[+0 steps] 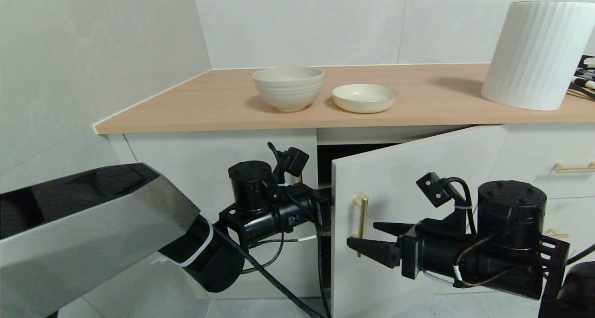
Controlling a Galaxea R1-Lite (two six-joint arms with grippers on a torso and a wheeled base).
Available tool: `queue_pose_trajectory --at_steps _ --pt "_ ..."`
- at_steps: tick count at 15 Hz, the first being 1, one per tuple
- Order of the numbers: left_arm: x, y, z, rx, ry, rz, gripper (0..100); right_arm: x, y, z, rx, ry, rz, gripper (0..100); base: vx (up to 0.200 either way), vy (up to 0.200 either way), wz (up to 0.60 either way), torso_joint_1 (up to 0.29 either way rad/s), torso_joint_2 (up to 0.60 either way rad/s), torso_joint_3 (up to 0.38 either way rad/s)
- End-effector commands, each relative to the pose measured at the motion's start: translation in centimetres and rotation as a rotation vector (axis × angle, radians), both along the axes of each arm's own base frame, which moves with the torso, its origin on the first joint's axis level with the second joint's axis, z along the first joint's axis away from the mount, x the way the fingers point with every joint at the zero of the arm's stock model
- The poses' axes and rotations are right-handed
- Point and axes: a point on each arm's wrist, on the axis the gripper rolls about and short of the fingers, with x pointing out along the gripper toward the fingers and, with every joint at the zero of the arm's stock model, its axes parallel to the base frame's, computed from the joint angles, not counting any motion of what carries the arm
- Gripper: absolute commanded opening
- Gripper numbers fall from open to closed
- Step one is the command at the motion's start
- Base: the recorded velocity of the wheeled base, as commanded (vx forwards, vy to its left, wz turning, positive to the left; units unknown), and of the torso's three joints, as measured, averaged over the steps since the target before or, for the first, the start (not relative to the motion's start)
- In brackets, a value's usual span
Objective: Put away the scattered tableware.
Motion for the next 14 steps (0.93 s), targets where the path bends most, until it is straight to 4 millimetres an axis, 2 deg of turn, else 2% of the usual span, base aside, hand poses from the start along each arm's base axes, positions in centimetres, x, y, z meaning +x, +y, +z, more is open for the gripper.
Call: queue_pose_trajectory --at_steps 1,5,7,8,14 --pt "-0.1 0.1 0.4 -0.006 -0.007 -0.002 0 -1.2 -1.6 1.0 0.015 -0.026 -0.026 100 0.000 0.000 0.00 0.000 0.00 0.000" --pt "-0.3 0.0 0.2 0.000 -0.001 -0.007 0 -3.2 -3.5 1.1 -0.050 -0.041 -0.068 100 0.000 0.000 0.00 0.000 0.00 0.000" --pt "-0.5 0.1 0.5 -0.002 -0.006 -0.009 0 -3.1 -3.8 0.7 -0.145 -0.072 -0.227 100 0.000 0.000 0.00 0.000 0.00 0.000" --pt "-0.5 0.1 0.6 -0.003 -0.007 -0.010 0 -3.2 -3.9 0.7 -0.157 -0.067 -0.253 100 0.000 0.000 0.00 0.000 0.00 0.000" --pt "-1.0 -0.7 0.3 0.013 0.016 -0.035 0 -4.3 -4.5 0.8 -0.168 -0.028 -0.203 100 0.000 0.000 0.00 0.000 0.00 0.000"
